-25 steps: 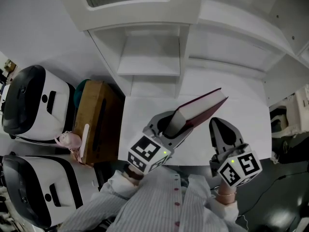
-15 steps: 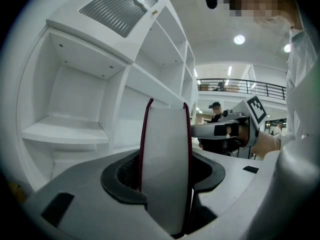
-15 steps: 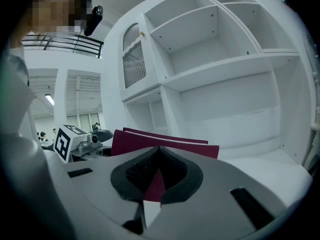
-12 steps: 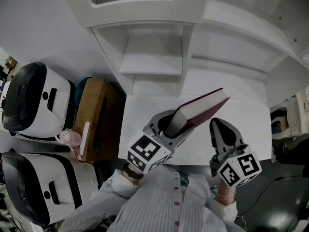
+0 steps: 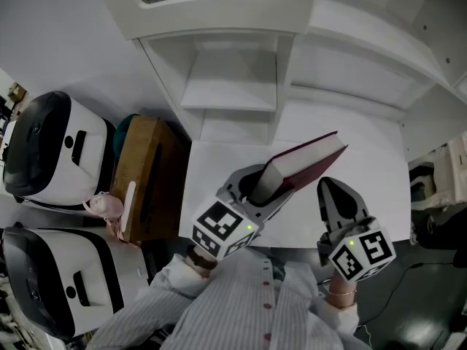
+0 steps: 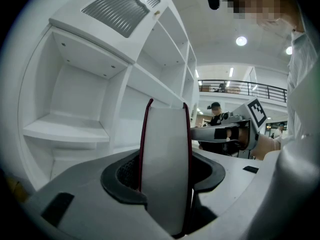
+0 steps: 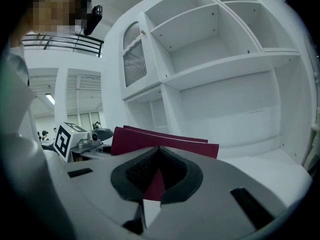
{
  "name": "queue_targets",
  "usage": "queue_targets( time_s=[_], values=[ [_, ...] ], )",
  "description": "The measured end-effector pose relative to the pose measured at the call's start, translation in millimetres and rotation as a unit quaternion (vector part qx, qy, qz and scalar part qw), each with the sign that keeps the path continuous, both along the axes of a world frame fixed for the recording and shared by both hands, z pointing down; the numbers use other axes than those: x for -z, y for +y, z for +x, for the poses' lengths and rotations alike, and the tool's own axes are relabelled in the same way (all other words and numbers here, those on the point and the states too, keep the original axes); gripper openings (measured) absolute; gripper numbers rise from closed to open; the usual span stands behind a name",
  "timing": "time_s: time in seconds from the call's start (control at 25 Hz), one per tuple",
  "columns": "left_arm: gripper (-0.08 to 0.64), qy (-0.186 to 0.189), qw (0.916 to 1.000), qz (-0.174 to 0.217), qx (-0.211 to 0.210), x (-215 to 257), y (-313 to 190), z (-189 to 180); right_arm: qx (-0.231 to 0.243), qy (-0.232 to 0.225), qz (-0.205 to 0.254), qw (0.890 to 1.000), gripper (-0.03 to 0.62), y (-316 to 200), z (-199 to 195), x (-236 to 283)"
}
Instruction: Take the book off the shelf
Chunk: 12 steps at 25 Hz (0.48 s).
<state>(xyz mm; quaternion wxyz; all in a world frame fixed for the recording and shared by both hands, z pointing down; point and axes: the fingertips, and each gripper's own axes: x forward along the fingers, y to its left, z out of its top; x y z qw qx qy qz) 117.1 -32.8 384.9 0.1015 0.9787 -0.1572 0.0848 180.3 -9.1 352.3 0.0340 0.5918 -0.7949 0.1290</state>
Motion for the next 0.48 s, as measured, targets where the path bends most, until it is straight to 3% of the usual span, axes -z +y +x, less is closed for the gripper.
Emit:
queue_targets(
  time_s=[0.48],
  values=[
    [0.23, -0.012, 0.9996, 0.02, -0.019, 5.2, -0.1, 3.2, 0.004, 0.005, 0.009, 1.0, 0.014, 3.5, 2.1, 7.6]
  ],
)
